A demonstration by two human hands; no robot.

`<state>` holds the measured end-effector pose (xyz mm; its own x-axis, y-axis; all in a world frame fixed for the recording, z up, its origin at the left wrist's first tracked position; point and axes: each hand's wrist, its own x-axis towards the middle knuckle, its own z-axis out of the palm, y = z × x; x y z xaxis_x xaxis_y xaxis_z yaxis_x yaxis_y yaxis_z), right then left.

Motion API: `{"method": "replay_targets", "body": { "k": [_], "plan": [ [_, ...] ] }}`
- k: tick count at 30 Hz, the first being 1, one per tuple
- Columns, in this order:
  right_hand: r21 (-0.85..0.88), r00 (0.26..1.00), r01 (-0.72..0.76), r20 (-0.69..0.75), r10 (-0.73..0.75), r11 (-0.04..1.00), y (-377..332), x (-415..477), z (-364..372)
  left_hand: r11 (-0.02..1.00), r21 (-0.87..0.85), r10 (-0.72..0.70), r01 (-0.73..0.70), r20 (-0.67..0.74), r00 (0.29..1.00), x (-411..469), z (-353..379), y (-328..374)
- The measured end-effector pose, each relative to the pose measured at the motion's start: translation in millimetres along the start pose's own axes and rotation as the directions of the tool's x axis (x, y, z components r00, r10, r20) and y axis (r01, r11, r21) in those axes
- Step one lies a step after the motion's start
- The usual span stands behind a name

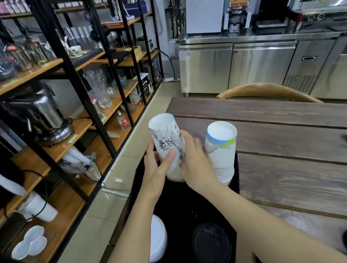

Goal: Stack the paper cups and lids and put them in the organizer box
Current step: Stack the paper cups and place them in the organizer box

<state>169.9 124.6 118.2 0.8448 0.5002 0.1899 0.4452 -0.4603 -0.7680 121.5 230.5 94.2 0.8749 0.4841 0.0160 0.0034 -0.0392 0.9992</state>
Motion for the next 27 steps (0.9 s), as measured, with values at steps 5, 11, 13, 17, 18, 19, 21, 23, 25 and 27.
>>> {"method": "replay_targets", "body": {
  "k": [5,11,13,17,18,19,21,23,25,27],
  "plan": [
    [0.130,0.995,-0.075,-0.053,0.082,0.989,0,-2,10,0.990,0.137,-0.022,0.018,0.026,0.999,-5,0,-4],
    [-0.225,0.999,0.027,0.042,-0.018,0.974,-5,-6,-1,0.990,0.137,0.021,-0.031,0.073,0.997,-4,0,-3],
    [-0.275,0.999,0.007,0.038,0.004,0.961,-10,-4,-3,0.986,0.163,0.007,-0.018,0.068,0.998,-2,0,0],
    [-0.302,0.999,-0.001,0.046,0.015,0.953,-17,-2,-6,0.979,0.203,-0.017,0.003,0.067,0.998,-4,1,1],
    [-0.310,0.998,0.003,0.060,0.017,0.951,-18,-3,-8,0.978,0.210,-0.024,0.010,0.066,0.998,-5,1,1],
    [-0.312,0.997,0.003,0.075,0.021,0.950,-19,-5,-10,0.977,0.211,-0.033,0.018,0.067,0.997,-7,1,2],
    [-0.322,0.993,0.011,0.117,0.028,0.947,-18,-7,-14,0.975,0.221,-0.049,0.031,0.077,0.996,-8,1,4],
    [-0.343,0.985,0.028,0.169,0.032,0.939,-18,-9,-20,0.962,0.272,-0.052,0.032,0.066,0.996,-9,3,5],
    [-0.324,0.983,0.067,0.181,-0.008,0.944,-16,-18,-27,0.942,0.335,0.009,0.000,-0.024,1.000,-18,10,10],
    [-0.267,0.993,0.096,0.085,-0.076,0.959,-10,-36,-36,0.918,0.389,0.151,-0.073,-0.173,0.973,-38,23,18]
  ]
}}
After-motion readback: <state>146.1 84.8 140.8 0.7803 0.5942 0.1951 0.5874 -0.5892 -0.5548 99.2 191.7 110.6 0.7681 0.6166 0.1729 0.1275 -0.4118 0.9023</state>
